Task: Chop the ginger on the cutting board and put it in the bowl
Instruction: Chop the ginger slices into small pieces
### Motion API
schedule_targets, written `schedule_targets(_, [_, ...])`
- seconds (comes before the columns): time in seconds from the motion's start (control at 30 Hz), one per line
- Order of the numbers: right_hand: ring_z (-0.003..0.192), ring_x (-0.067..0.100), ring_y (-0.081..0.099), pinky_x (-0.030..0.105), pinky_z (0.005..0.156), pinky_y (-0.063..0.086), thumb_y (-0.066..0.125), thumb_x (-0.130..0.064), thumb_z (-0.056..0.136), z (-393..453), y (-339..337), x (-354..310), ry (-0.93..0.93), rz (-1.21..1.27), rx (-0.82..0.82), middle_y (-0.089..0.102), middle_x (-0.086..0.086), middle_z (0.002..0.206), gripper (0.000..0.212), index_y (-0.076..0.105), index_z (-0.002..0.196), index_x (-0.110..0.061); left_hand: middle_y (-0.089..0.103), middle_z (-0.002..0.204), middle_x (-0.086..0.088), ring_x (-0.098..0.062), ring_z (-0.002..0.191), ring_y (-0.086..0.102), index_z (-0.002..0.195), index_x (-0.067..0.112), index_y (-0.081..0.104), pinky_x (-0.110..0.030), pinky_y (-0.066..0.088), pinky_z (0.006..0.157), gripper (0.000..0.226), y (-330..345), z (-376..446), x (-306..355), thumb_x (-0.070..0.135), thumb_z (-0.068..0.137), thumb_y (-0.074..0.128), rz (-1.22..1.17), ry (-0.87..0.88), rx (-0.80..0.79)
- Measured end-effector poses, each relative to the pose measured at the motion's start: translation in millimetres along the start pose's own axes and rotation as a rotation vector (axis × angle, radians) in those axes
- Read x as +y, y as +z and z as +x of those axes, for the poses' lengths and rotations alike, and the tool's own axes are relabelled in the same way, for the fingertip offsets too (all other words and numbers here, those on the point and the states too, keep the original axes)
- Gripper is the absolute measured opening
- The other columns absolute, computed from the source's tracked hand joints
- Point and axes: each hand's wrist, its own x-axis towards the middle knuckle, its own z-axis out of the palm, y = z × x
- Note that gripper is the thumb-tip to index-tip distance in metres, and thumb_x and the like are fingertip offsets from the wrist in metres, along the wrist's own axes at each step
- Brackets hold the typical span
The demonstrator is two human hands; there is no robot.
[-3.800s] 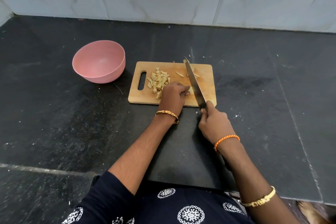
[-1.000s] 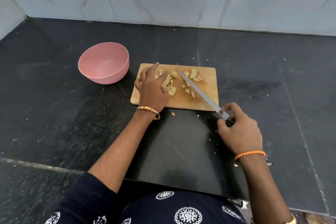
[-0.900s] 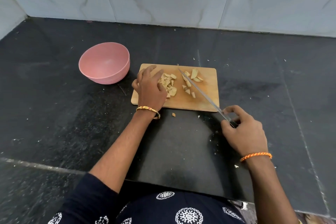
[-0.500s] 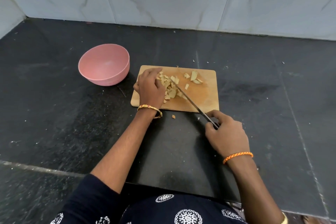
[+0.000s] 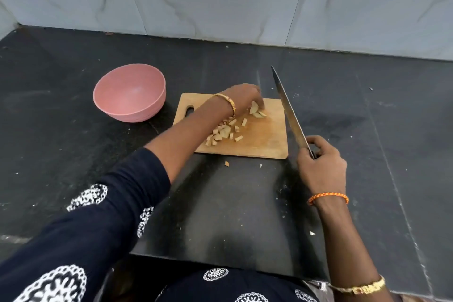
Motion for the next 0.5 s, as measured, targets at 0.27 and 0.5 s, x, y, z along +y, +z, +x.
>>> schedule_targets(0.27, [0.047,0.015,0.044,0.025,0.048,0.038,0.054,-0.017,0.085,4,2,5,0.035,0.083,-0.050,0.047,-0.004,0.050,0.015,0.066,0.089,-0.025,0.059,0.104,-0.005,-0.019,0.093,0.055,0.102,0.011,0.064,-0.029,0.043,0.081,0.020,-8,17,-9,0.003,0.088,0.052,-0.031,0.024,-0.053])
schedule_targets(0.5, [0.042,0.009,0.044,0.013,0.041,0.037,0.053,-0.012,0.084,7,1,7,0.046,0.130,-0.065,0.055,0.006,0.056,0.018,0.066,0.089,-0.023,0.063,0.106,-0.001,-0.017,0.095,0.057,0.101,0.018,0.066,-0.030,0.048,0.085,0.016,-2,2,2,0.015,0.086,0.062,-0.259,-0.137,0.040])
